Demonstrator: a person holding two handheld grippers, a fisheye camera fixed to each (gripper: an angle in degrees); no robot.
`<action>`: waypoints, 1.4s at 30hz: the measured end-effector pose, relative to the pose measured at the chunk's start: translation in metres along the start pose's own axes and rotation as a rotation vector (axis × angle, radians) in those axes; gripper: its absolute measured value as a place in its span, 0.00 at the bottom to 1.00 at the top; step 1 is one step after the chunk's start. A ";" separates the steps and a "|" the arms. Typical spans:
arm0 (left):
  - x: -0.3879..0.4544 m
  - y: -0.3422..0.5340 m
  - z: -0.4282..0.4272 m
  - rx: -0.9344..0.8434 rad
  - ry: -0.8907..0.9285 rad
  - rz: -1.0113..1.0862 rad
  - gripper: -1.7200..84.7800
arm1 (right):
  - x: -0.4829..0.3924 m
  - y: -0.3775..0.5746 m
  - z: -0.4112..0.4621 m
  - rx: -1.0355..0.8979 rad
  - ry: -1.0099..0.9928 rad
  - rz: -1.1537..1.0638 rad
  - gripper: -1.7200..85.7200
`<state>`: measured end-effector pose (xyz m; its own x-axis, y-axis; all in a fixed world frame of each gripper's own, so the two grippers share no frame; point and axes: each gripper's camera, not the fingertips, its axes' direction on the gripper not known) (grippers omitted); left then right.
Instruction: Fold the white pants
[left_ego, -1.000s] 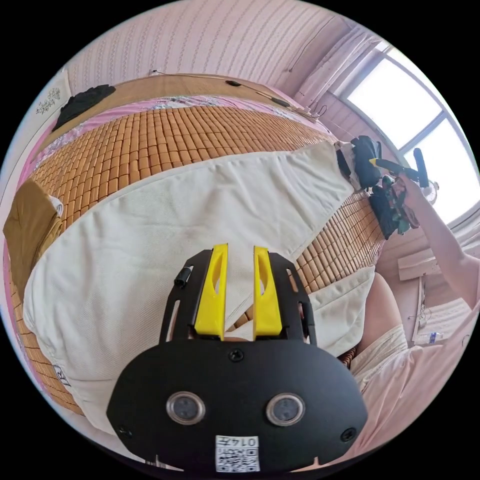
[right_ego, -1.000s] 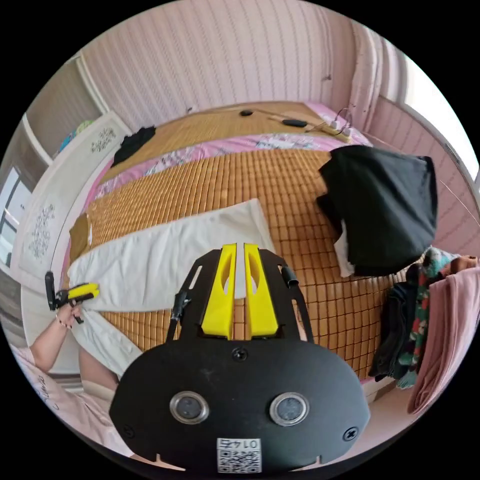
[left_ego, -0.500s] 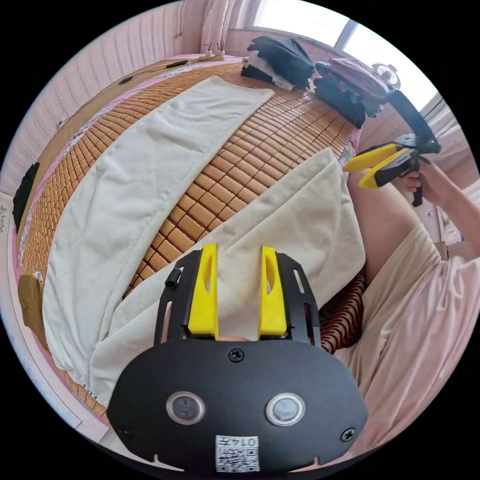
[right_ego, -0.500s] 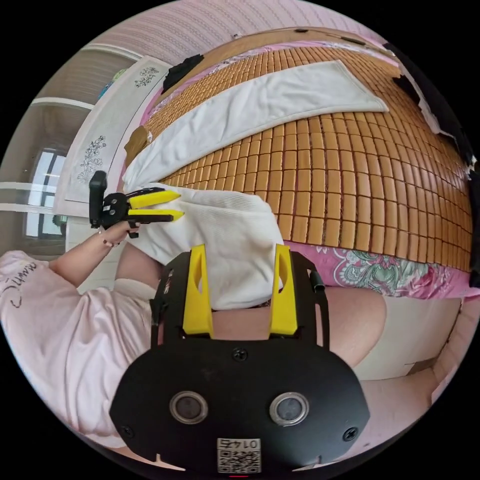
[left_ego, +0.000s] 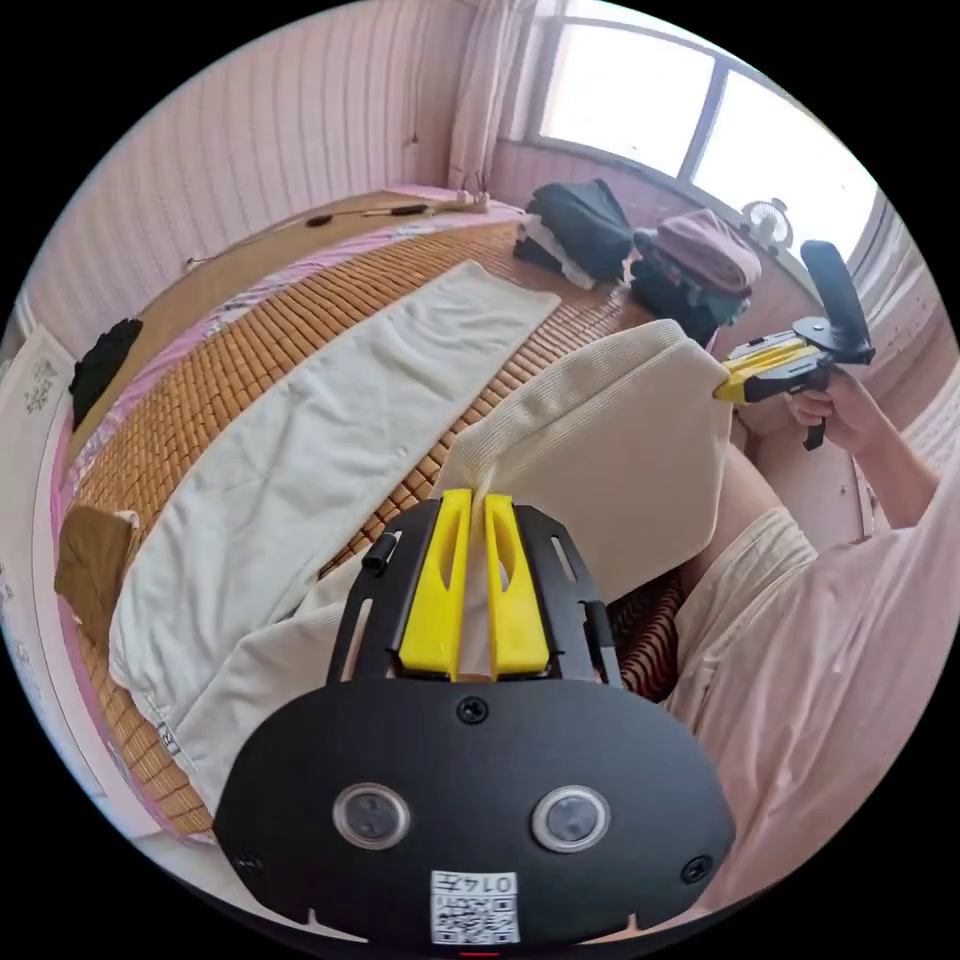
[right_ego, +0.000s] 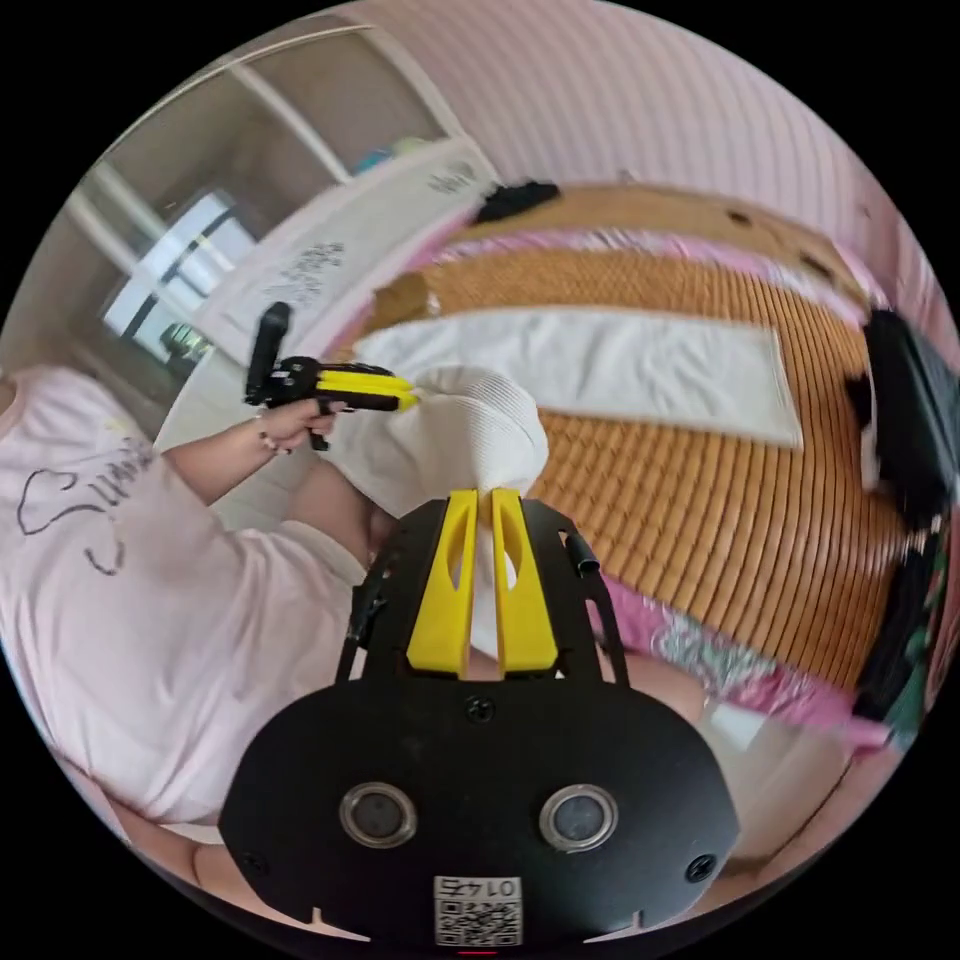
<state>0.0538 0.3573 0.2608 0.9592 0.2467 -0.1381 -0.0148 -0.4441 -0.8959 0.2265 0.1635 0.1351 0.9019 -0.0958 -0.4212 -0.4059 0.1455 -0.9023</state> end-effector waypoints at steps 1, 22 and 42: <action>-0.004 0.004 -0.012 0.029 -0.007 -0.027 0.03 | -0.014 -0.007 -0.004 0.019 0.006 -0.028 0.07; -0.081 0.089 -0.020 -0.059 -0.063 -0.496 0.04 | 0.061 0.034 0.044 -0.155 -0.061 0.287 0.06; -0.014 -0.029 0.056 -0.038 0.125 -0.096 0.09 | 0.110 0.099 -0.104 -0.071 0.653 0.503 0.14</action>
<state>0.0248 0.4145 0.2652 0.9835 0.1811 0.0032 0.0870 -0.4568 -0.8853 0.2704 0.0652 -0.0100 0.3516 -0.5915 -0.7256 -0.7662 0.2635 -0.5861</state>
